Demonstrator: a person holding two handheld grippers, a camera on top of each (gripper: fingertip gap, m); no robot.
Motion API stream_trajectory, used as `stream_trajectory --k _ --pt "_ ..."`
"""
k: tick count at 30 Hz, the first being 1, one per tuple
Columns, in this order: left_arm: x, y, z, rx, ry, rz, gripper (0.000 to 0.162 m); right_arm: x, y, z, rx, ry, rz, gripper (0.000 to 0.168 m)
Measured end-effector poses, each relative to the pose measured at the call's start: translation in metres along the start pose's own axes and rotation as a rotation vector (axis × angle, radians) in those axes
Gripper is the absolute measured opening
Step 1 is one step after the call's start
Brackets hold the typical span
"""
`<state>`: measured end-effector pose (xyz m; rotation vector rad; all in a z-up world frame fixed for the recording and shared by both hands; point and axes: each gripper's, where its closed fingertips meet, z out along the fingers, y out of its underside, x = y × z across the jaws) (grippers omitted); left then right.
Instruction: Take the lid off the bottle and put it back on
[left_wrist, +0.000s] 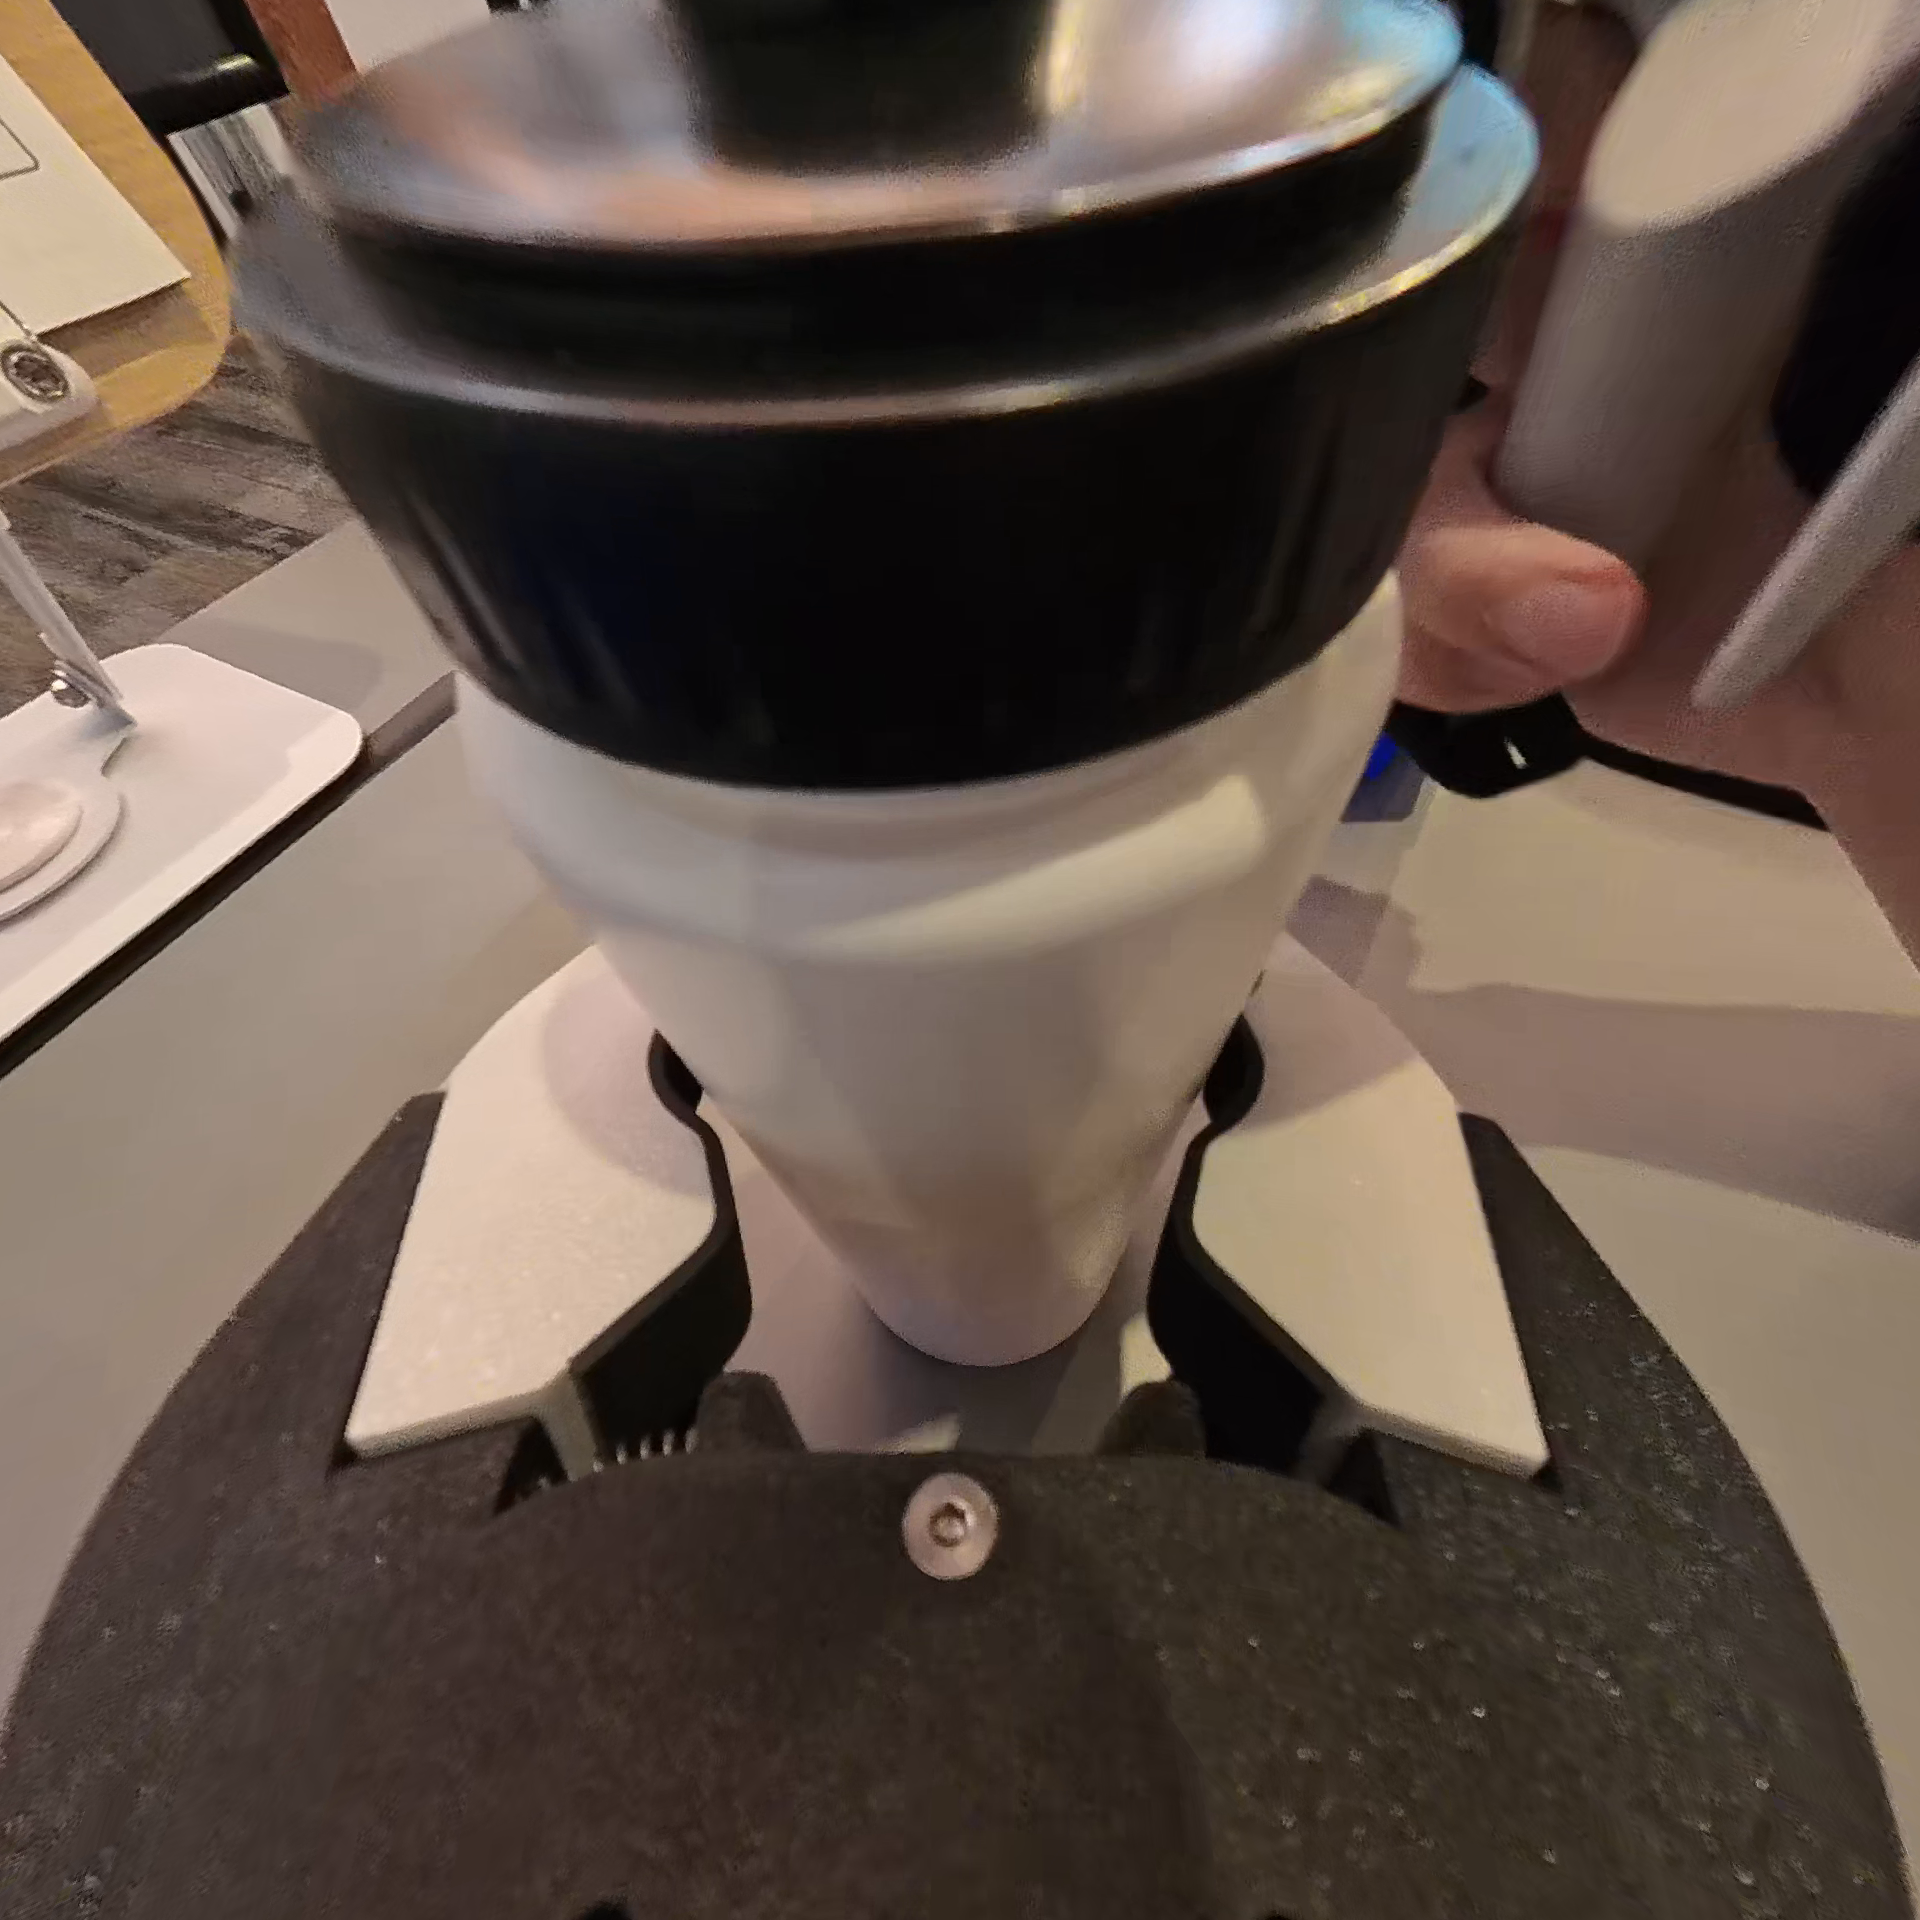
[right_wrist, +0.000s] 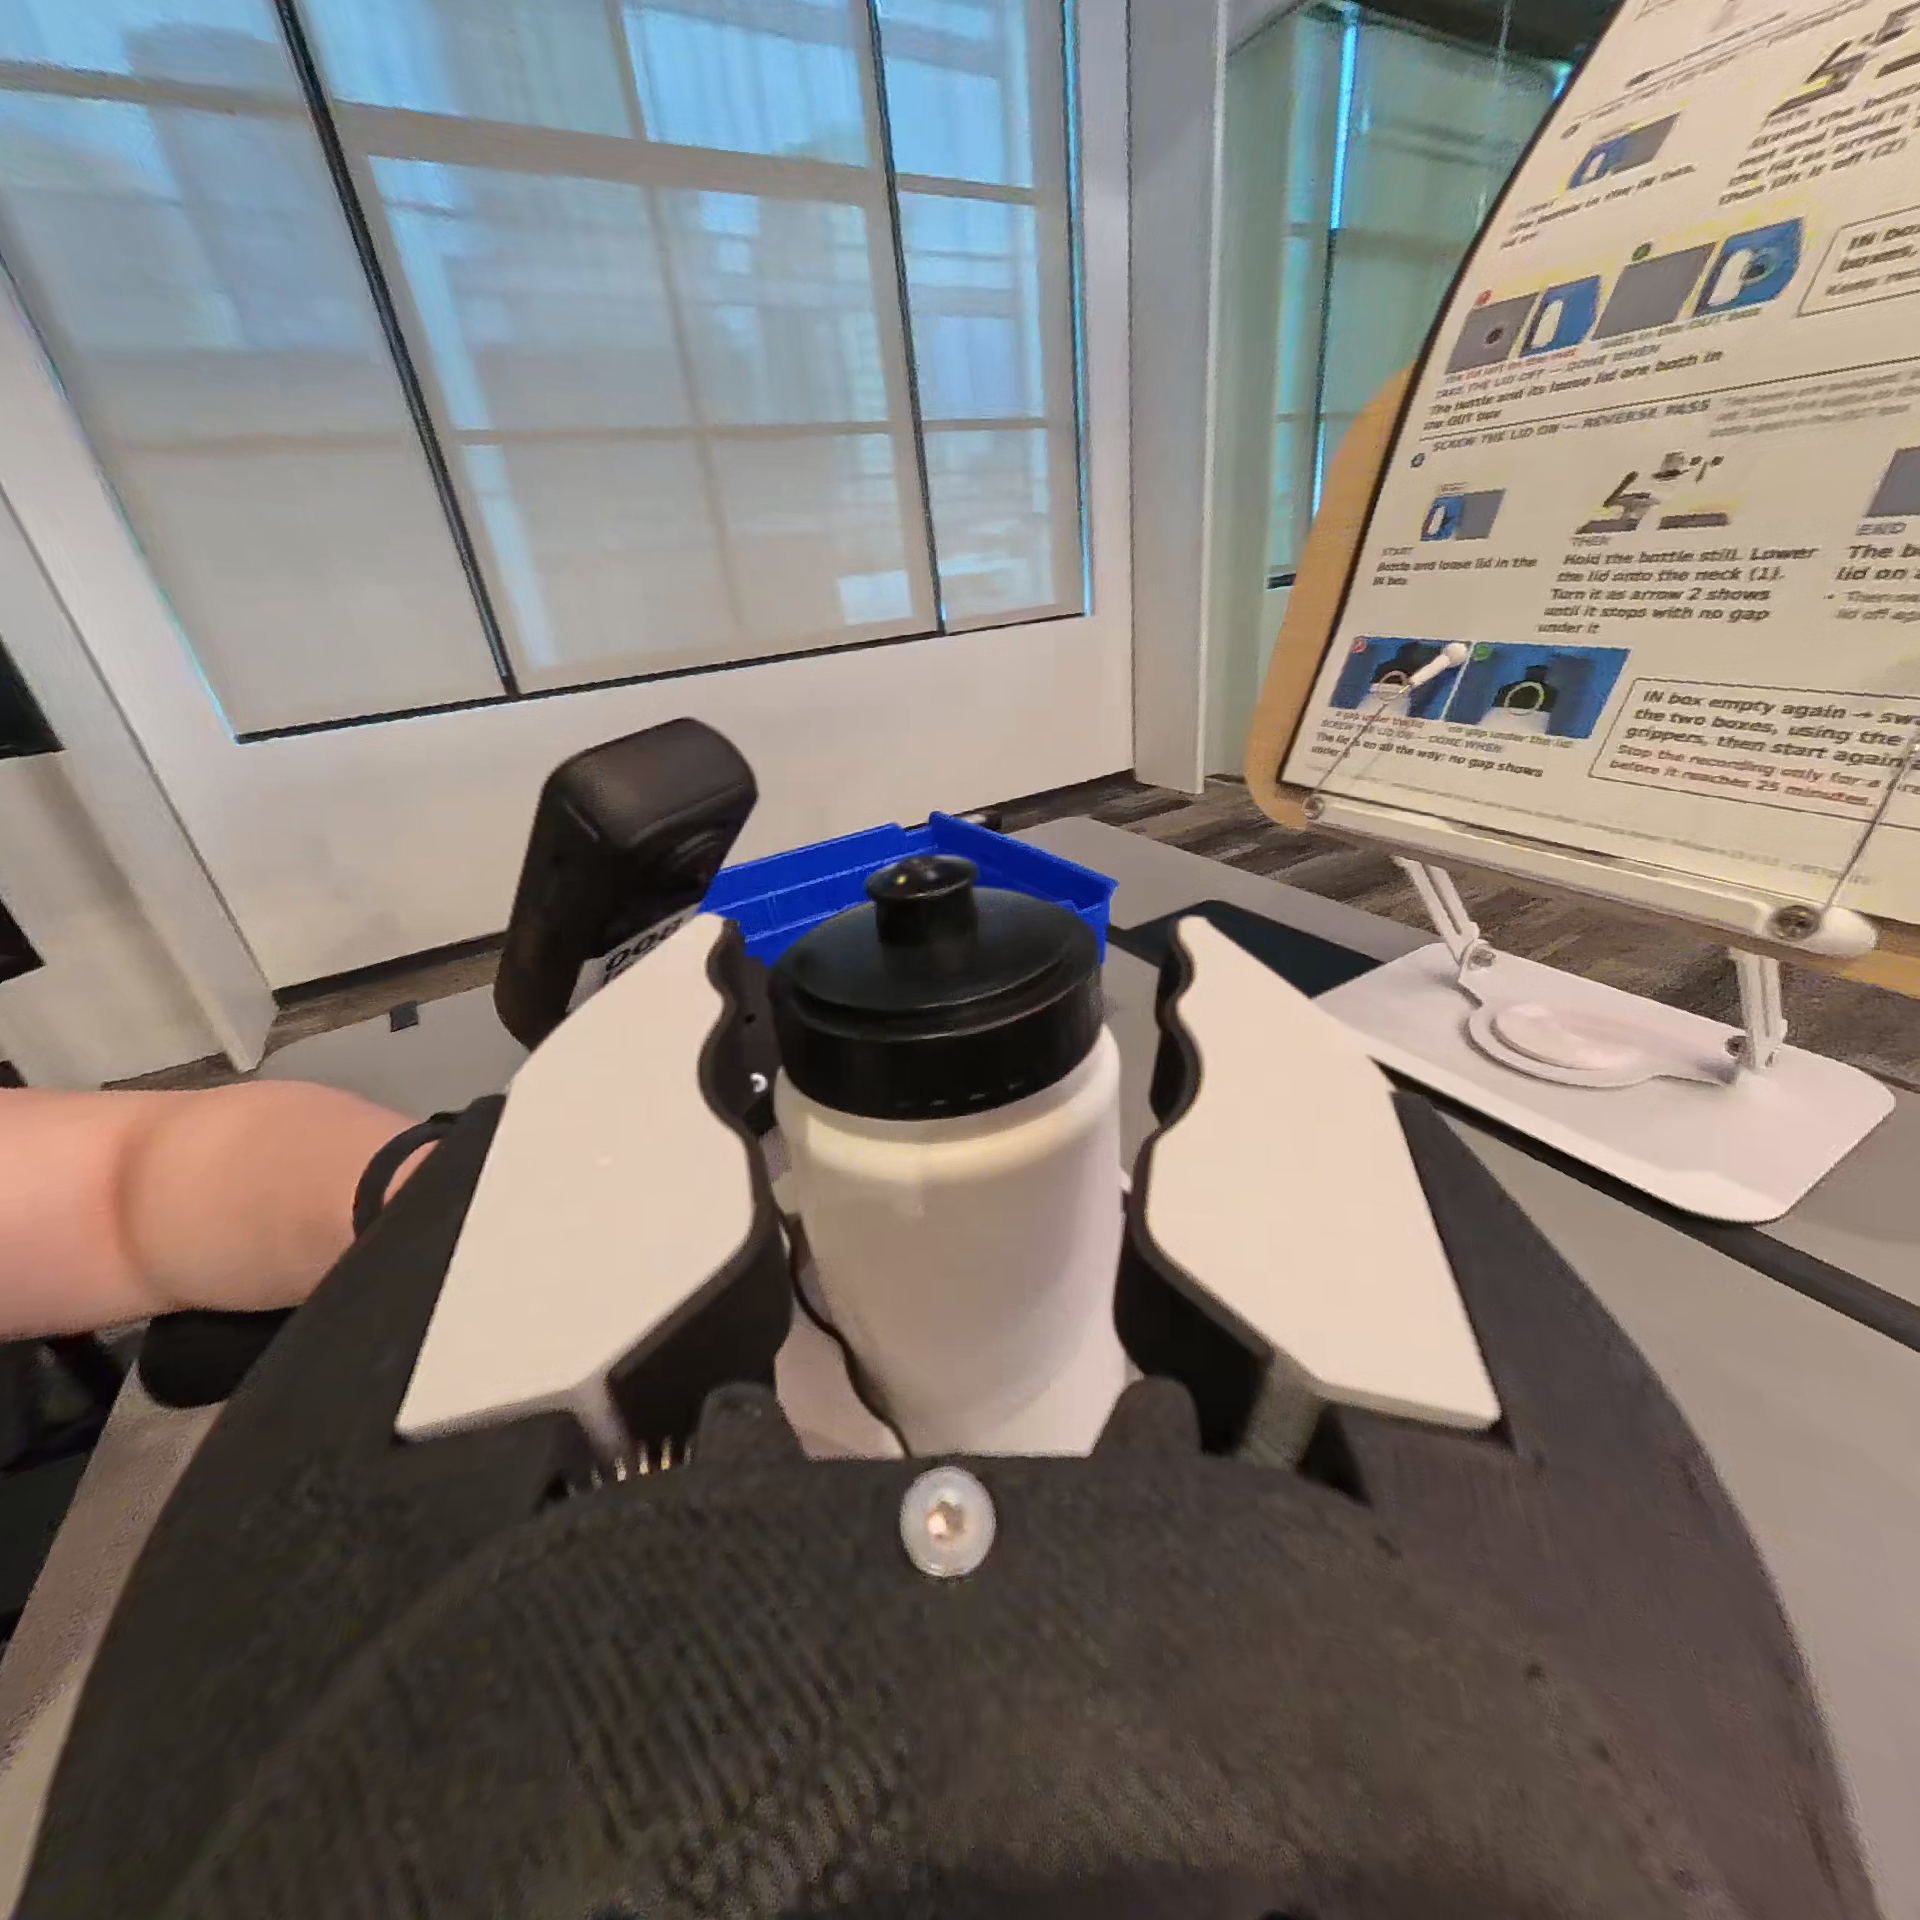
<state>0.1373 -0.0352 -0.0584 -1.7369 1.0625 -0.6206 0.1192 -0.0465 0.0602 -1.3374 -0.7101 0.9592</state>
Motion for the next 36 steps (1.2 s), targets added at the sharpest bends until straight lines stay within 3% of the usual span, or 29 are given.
stream_trajectory --k 5,11,19,22,25,30,36 --pt "0.003 -0.001 0.001 0.003 0.011 0.008 0.097 -0.008 0.014 0.006 -0.113 -0.079 -0.054 0.076" --pt "0.002 0.000 0.000 0.001 0.005 0.001 0.097 -0.005 0.017 0.010 -0.131 -0.003 -0.067 0.070" --pt "-0.003 0.001 -0.001 -0.001 -0.039 -0.020 0.097 -0.002 0.017 0.013 -0.080 0.382 -0.128 0.070" --pt "-0.004 0.001 -0.002 -0.002 -0.046 -0.022 0.097 -0.002 0.017 0.014 -0.052 0.448 -0.158 0.070" --pt "-0.005 0.001 -0.002 -0.004 -0.042 -0.021 0.097 -0.006 0.016 0.014 -0.058 0.343 -0.181 0.071" --pt "-0.001 0.000 0.000 -0.005 -0.011 -0.008 0.097 -0.005 -0.005 0.000 0.013 0.046 -0.023 0.076" --pt "0.004 0.000 0.001 -0.003 0.012 0.005 0.097 -0.011 0.006 0.002 -0.111 -0.139 -0.040 0.077"
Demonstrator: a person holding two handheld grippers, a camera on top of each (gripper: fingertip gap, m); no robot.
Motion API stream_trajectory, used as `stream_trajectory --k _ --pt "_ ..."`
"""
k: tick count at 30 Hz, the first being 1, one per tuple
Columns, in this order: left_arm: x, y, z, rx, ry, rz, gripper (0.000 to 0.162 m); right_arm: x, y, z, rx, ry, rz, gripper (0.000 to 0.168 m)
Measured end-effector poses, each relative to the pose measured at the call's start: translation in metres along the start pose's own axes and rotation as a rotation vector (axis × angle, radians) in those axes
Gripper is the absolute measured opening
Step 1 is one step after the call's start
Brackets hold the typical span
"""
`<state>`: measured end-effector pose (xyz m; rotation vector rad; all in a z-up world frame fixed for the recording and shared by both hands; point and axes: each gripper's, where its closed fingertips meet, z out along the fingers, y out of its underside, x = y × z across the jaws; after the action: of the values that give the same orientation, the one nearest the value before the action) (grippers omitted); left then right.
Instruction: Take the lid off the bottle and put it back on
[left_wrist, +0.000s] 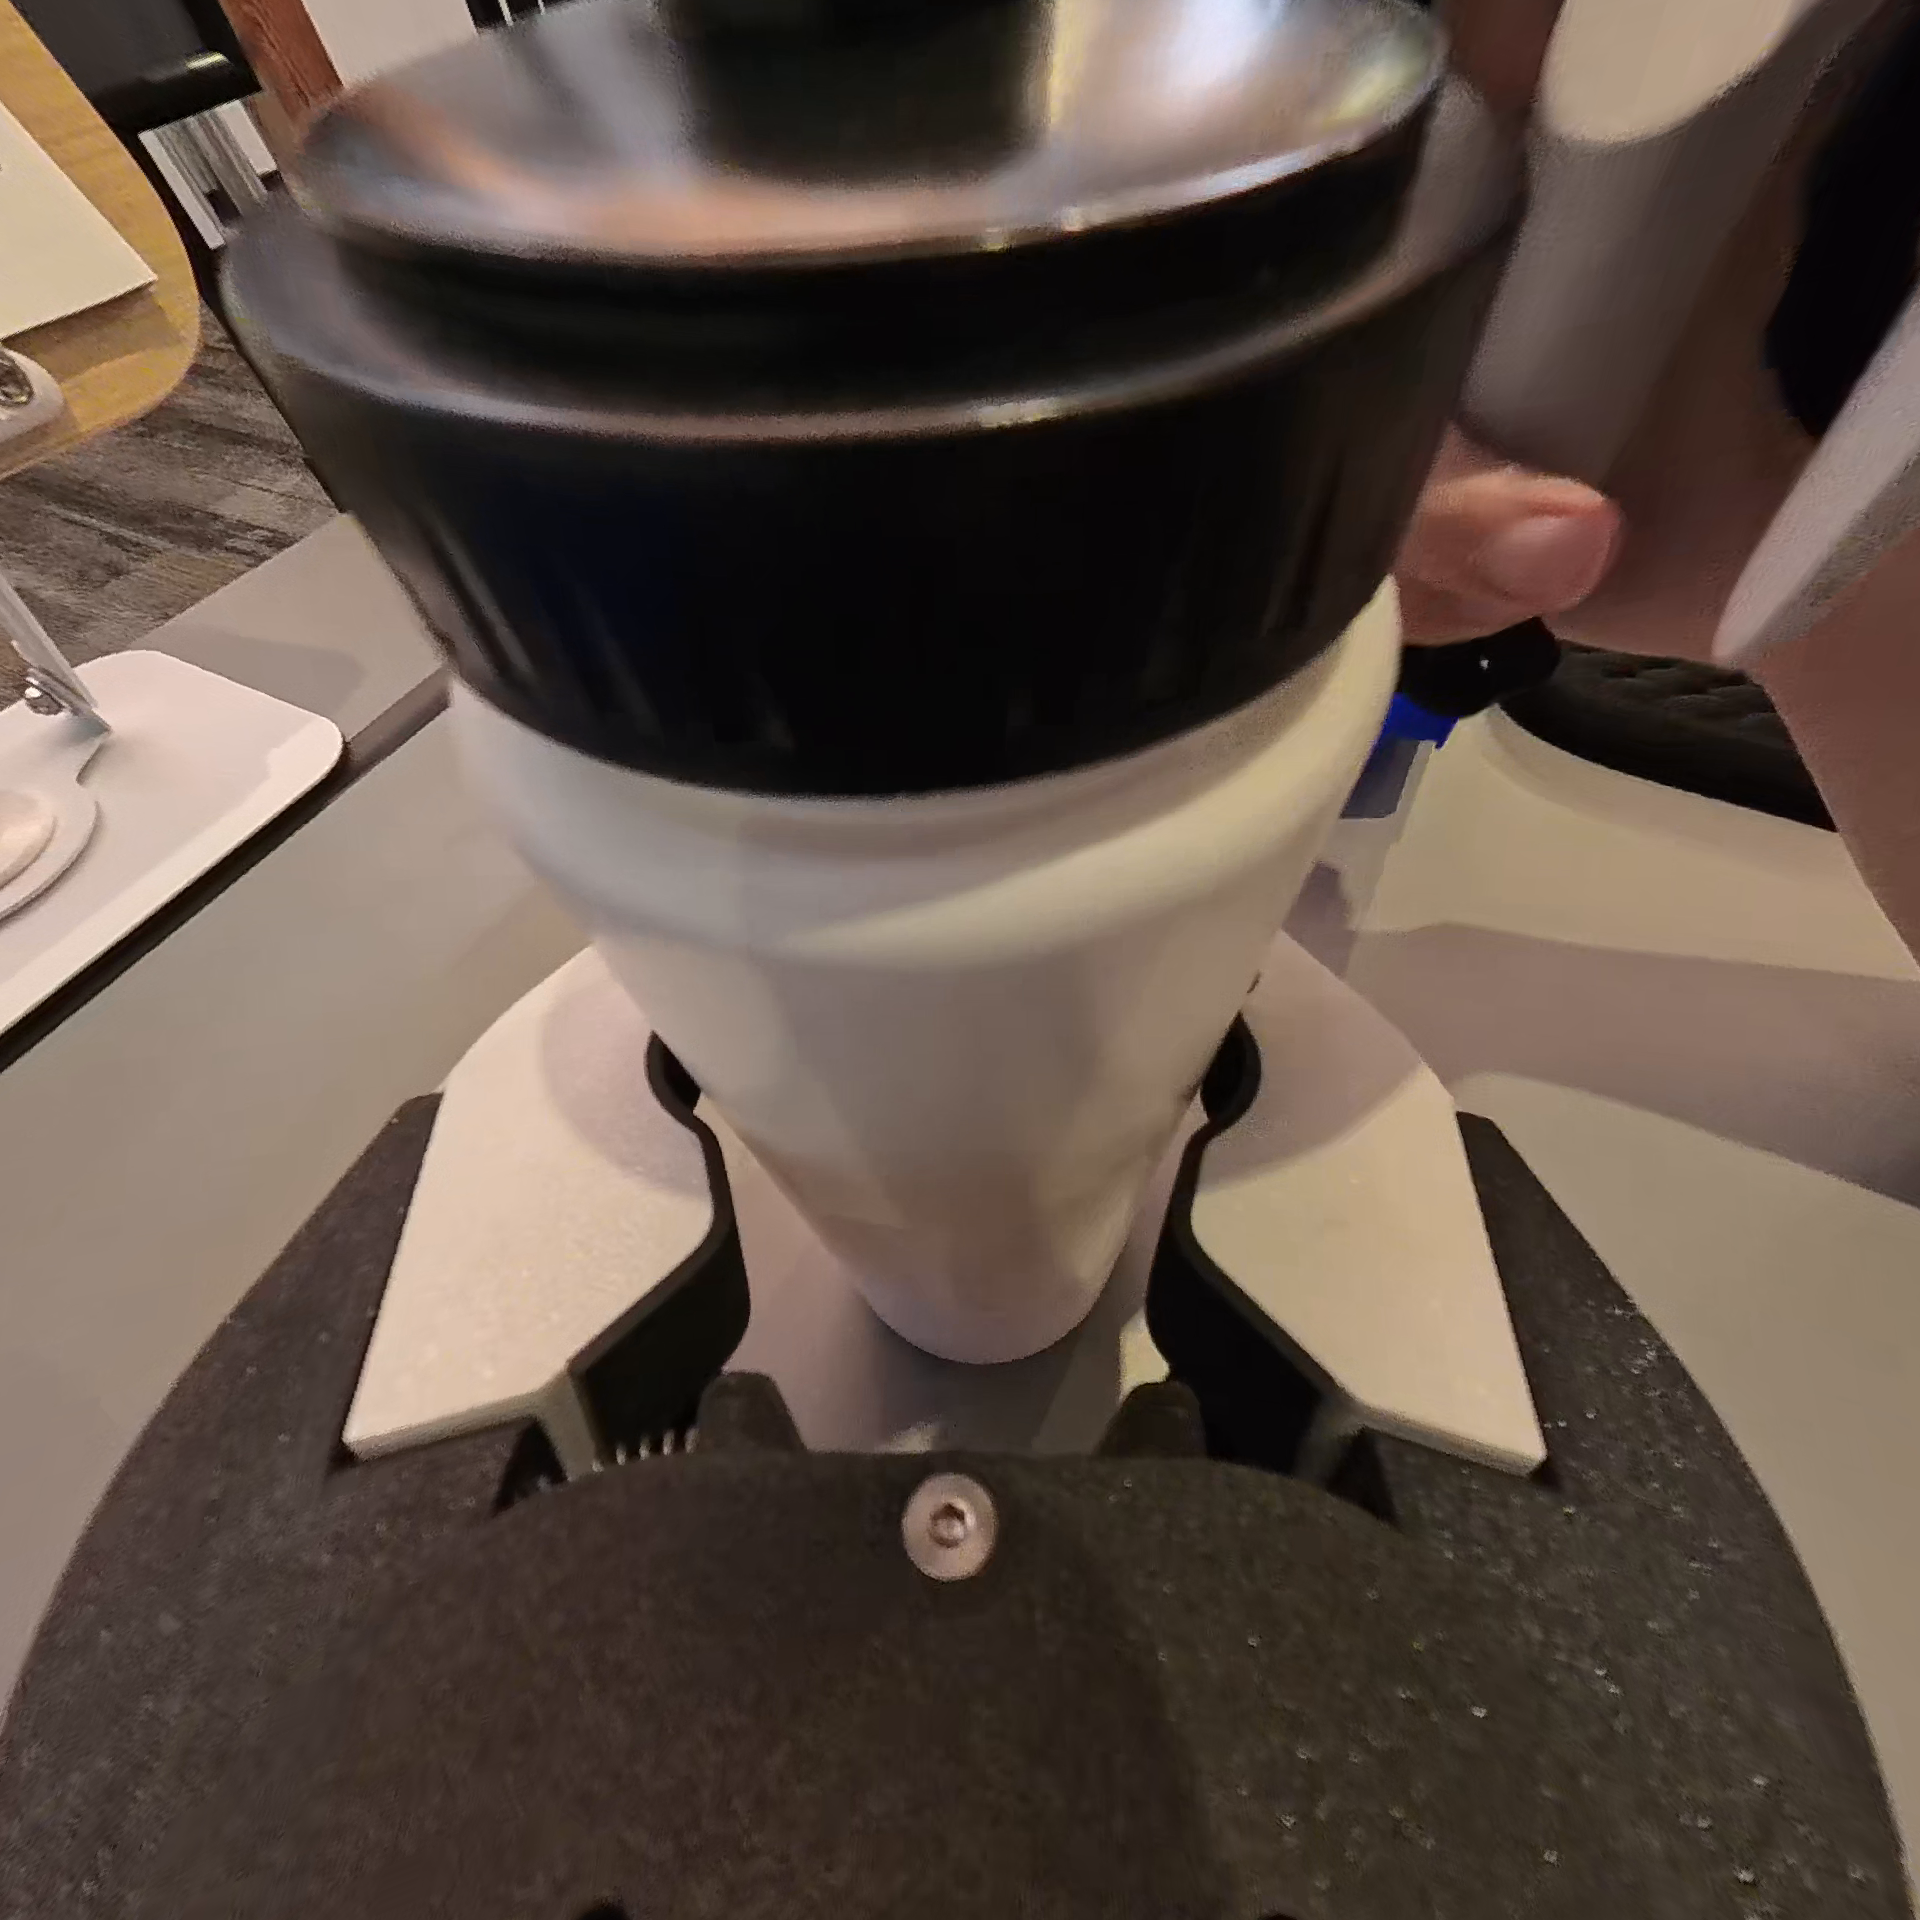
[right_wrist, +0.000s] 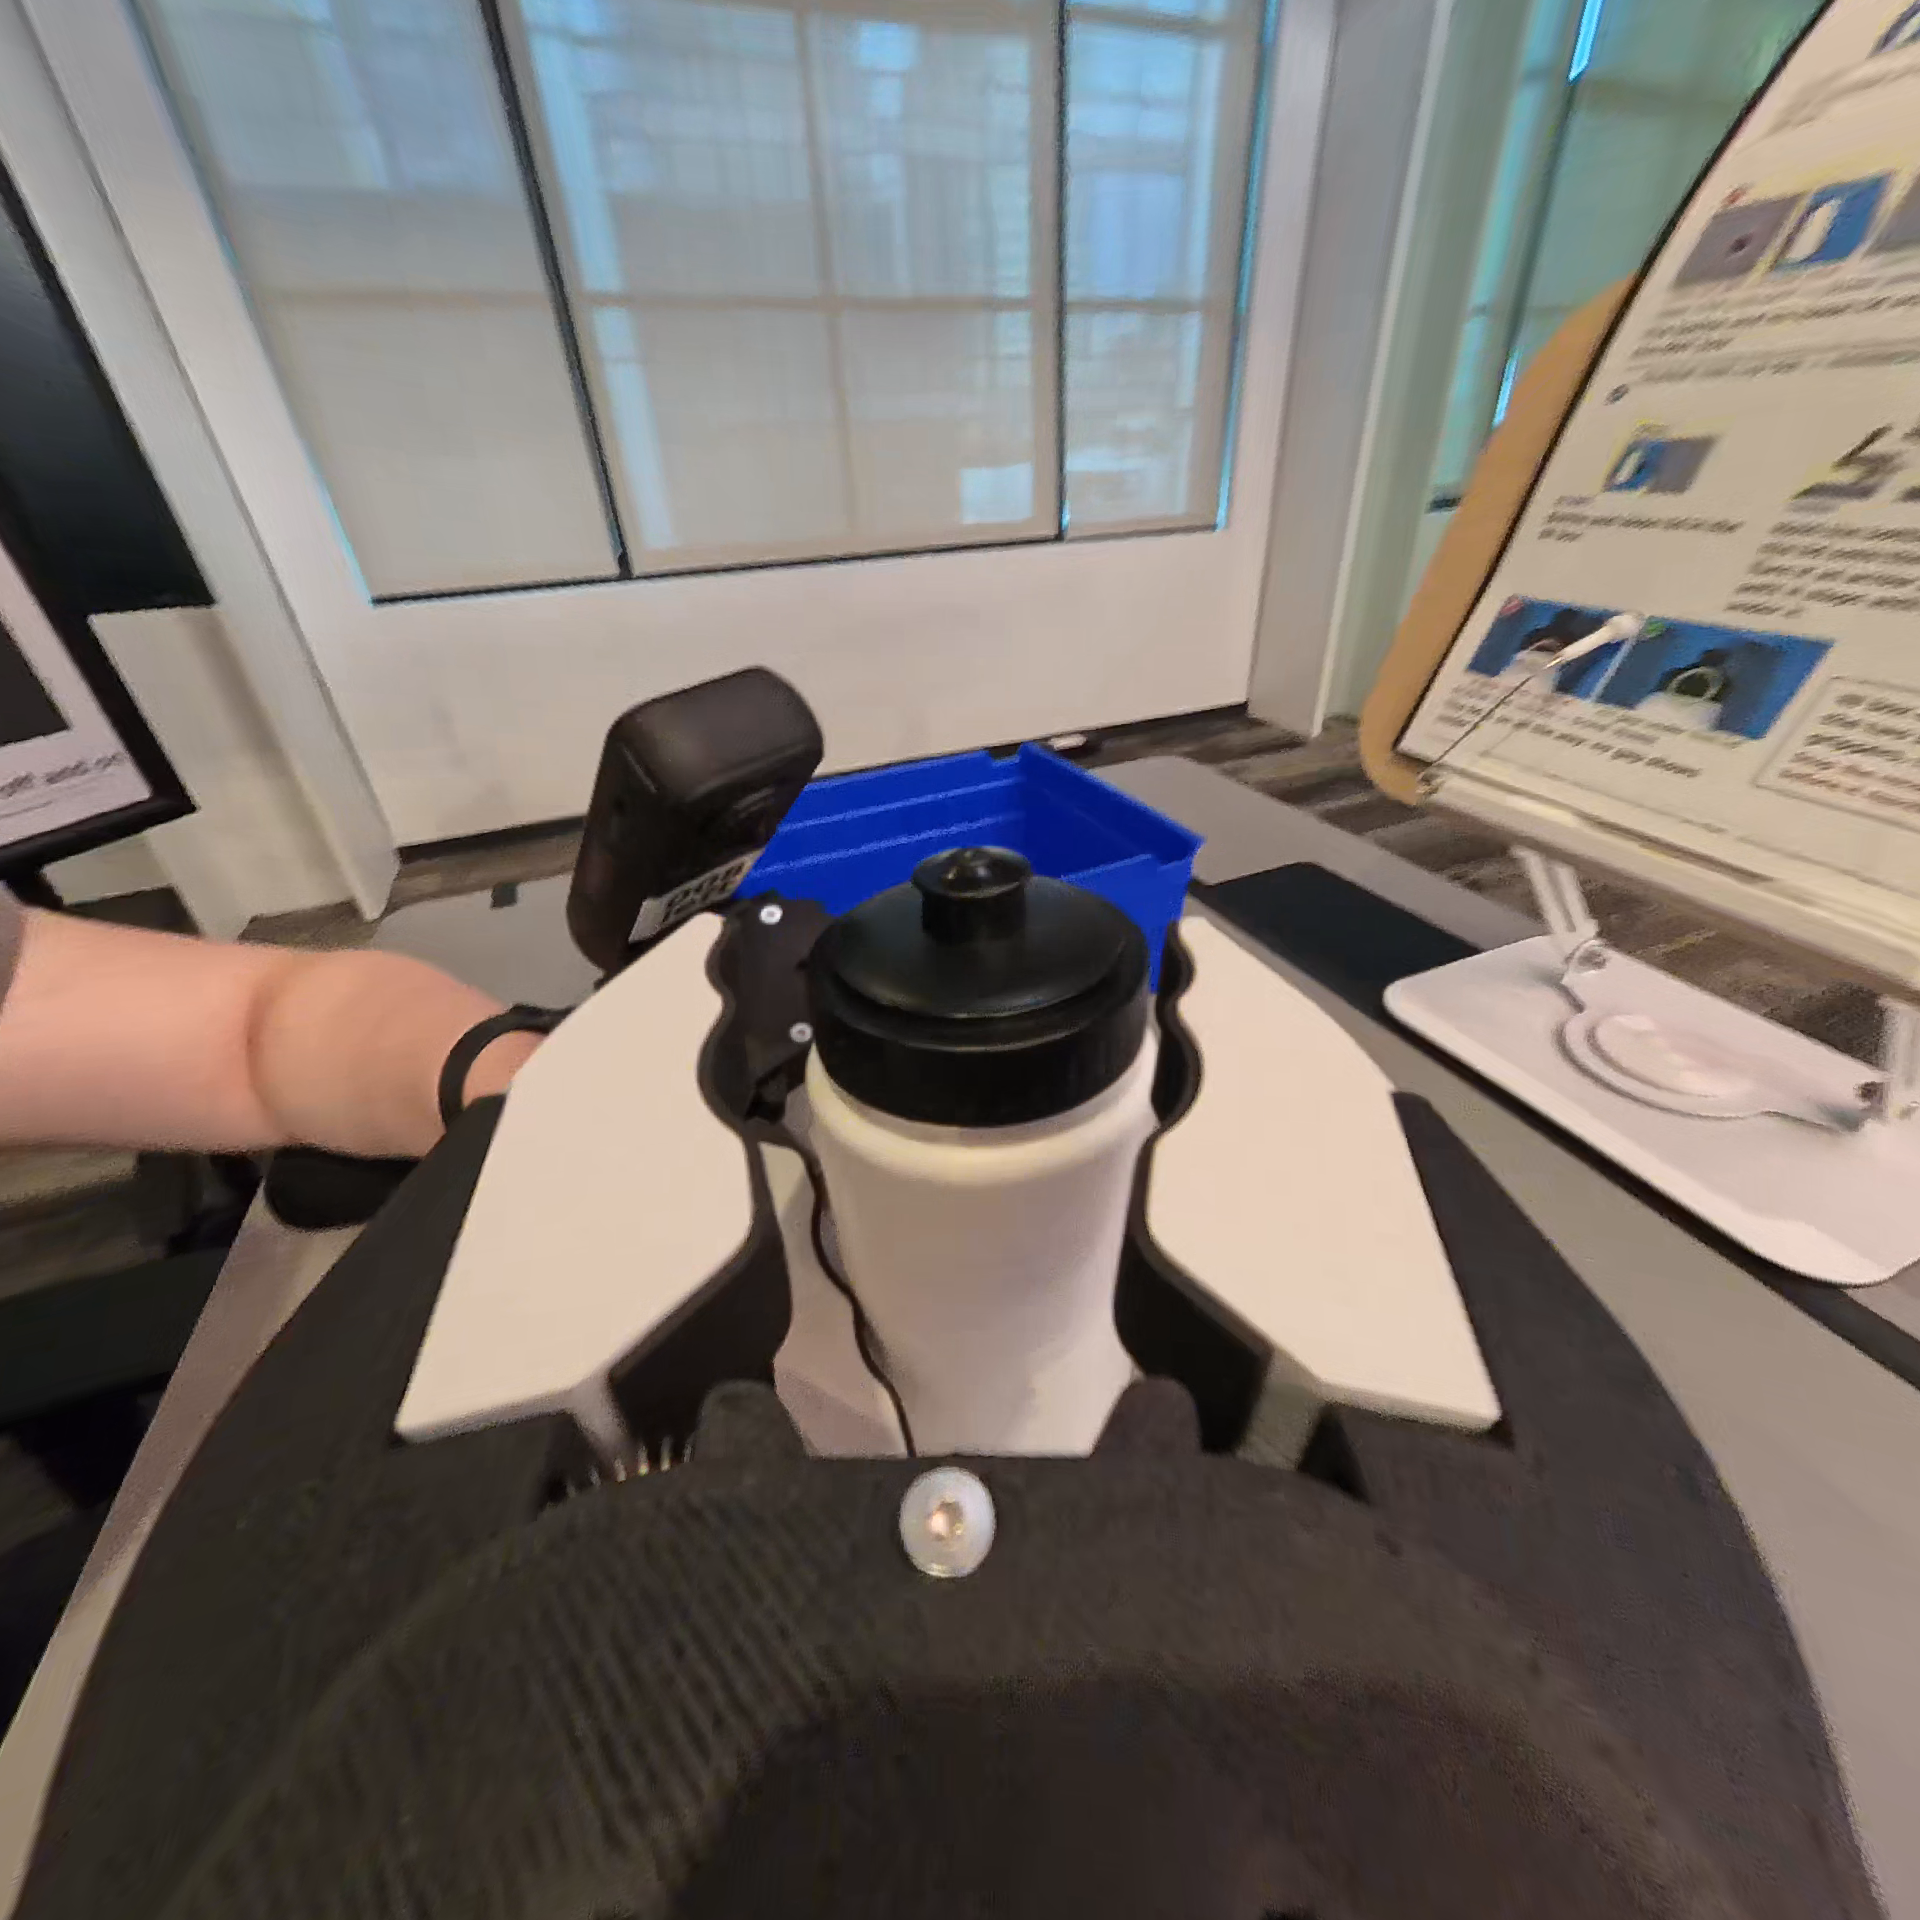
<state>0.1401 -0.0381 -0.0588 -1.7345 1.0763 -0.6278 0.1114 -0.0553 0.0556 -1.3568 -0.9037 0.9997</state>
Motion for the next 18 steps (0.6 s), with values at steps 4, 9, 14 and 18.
stream_trajectory --k 4,9,14,18 --pt "0.0011 -0.0001 0.0002 0.000 0.006 0.002 0.097 0.0050 0.0088 0.0086 -0.039 0.061 -0.052 0.071" --pt "0.0014 0.0003 -0.0004 -0.002 -0.004 -0.002 0.097 0.0054 0.0105 0.0085 -0.079 0.122 -0.055 0.071" --pt "-0.0025 0.0008 -0.0010 -0.002 -0.025 -0.014 0.097 0.0094 0.0106 0.0105 -0.063 0.401 -0.053 0.071" --pt "-0.0032 0.0014 -0.0021 -0.006 -0.037 -0.020 0.097 0.0098 0.0101 0.0111 -0.022 0.581 -0.098 0.071"
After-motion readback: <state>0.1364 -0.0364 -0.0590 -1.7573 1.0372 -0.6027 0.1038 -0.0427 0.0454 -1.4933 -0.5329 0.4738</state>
